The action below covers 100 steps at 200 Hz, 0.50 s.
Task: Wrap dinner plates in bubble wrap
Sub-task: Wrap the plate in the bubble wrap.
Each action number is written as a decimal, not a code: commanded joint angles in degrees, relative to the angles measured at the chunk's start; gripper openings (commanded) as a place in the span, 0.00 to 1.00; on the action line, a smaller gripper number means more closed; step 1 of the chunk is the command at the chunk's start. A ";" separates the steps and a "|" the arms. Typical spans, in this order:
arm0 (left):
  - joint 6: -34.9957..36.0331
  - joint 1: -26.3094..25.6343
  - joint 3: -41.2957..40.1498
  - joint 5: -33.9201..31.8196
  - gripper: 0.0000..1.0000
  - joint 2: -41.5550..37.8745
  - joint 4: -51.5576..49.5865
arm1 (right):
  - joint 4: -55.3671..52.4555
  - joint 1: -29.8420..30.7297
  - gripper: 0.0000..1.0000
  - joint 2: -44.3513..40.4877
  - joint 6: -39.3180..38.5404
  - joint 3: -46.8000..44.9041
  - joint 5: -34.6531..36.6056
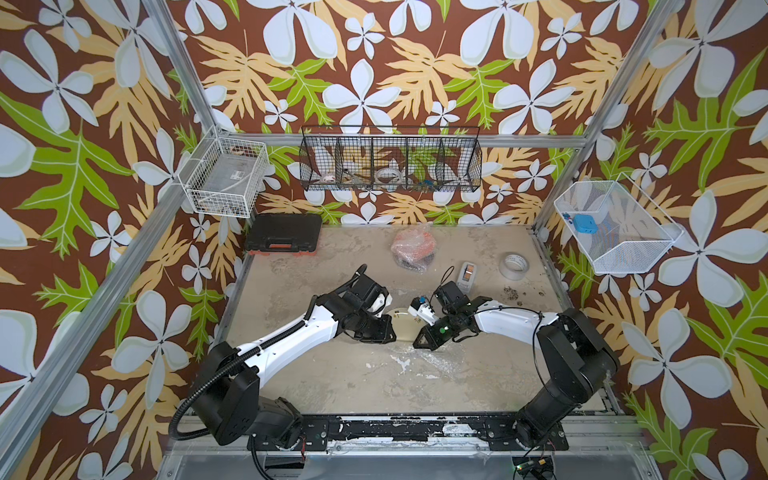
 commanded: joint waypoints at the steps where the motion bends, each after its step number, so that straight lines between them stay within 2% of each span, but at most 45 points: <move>1: 1.21 -2.75 1.69 1.83 0.20 2.57 1.67 | 3.07 -1.44 0.00 1.15 10.21 0.23 -4.65; 24: 2.28 -3.43 2.49 0.85 0.19 7.27 2.86 | 3.13 -2.54 0.00 1.61 13.74 0.67 -5.72; 53: 4.36 -3.43 3.34 -4.32 0.16 12.01 5.30 | 1.80 -4.59 0.00 3.27 16.63 2.25 -7.96; 81: 6.44 -3.08 6.65 -10.64 0.15 18.08 5.74 | -0.37 -5.54 0.00 4.65 16.12 3.41 -8.58; 100: 6.78 -2.06 8.51 -11.49 0.15 20.97 7.19 | -0.76 -5.78 0.00 5.01 15.47 3.49 -8.97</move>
